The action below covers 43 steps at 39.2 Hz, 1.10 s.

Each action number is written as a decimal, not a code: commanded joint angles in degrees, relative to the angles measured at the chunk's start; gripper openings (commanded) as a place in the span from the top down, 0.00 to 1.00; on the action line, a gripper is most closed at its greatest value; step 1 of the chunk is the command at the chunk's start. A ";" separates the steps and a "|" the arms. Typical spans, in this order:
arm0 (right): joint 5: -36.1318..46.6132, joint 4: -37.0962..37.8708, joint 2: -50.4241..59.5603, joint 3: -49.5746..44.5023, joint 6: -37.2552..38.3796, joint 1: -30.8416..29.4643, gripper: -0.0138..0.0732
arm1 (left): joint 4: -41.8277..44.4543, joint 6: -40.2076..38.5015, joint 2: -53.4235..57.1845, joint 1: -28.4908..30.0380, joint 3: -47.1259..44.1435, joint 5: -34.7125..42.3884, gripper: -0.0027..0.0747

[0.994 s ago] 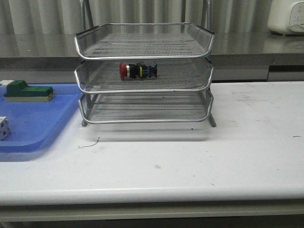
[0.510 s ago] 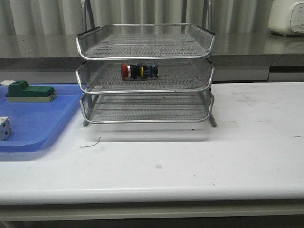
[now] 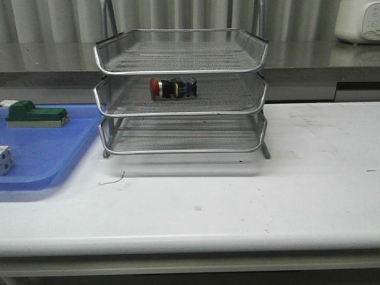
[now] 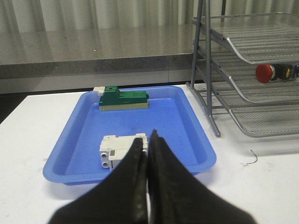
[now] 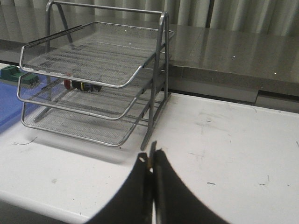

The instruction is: Place button on rack with both arms

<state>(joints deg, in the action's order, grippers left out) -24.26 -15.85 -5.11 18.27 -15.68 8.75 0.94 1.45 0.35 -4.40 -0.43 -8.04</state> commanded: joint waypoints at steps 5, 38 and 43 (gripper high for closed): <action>4.19 -0.02 -0.64 1.31 -0.20 -0.35 0.97 | -0.50 -0.58 1.07 -0.03 -0.45 4.99 0.99; 18.01 11.52 2.34 -10.68 13.58 -3.26 0.97 | -0.50 -0.58 1.07 -0.03 -0.45 4.99 0.99; 19.69 11.89 4.23 -15.44 17.08 -7.00 0.97 | -0.50 -0.58 1.07 -0.03 -0.45 4.99 0.99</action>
<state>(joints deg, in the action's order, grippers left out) -10.80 -5.15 -1.49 3.65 -0.91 3.77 0.94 1.36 0.35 -4.40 -0.43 -8.01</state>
